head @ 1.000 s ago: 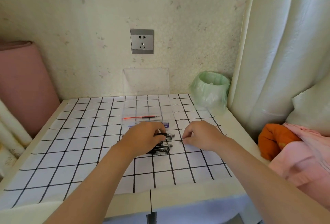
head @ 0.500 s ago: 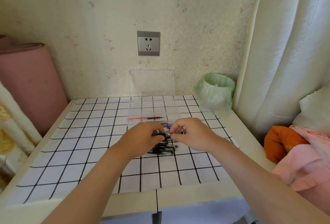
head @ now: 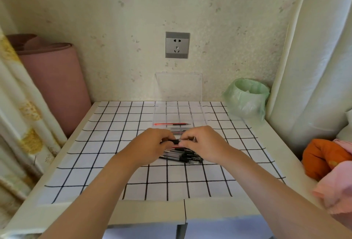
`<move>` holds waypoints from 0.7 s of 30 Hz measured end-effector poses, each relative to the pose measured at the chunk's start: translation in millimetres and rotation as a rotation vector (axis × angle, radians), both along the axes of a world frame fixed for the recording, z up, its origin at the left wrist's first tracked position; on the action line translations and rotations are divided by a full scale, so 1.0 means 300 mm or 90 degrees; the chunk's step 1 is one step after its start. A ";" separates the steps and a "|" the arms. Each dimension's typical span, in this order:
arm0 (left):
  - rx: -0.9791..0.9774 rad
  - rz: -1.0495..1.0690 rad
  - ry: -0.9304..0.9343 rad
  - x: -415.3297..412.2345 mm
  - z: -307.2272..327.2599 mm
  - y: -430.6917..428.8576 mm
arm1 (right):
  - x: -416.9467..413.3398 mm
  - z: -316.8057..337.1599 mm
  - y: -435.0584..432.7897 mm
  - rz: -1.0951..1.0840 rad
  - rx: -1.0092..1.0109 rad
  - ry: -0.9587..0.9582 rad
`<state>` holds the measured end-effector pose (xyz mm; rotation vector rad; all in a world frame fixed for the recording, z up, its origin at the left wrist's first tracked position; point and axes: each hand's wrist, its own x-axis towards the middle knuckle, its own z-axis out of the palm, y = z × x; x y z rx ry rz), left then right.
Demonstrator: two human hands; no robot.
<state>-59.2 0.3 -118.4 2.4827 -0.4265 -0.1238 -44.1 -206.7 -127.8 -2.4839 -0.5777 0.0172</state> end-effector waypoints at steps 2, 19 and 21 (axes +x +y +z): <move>0.036 0.018 -0.031 -0.004 0.003 0.023 | 0.001 -0.003 0.017 0.013 0.006 -0.024; -0.042 -0.033 -0.077 -0.007 0.019 0.116 | -0.019 0.010 0.140 0.025 0.047 0.060; -0.011 -0.015 -0.097 0.007 0.015 0.112 | -0.008 0.004 0.153 0.015 0.008 0.041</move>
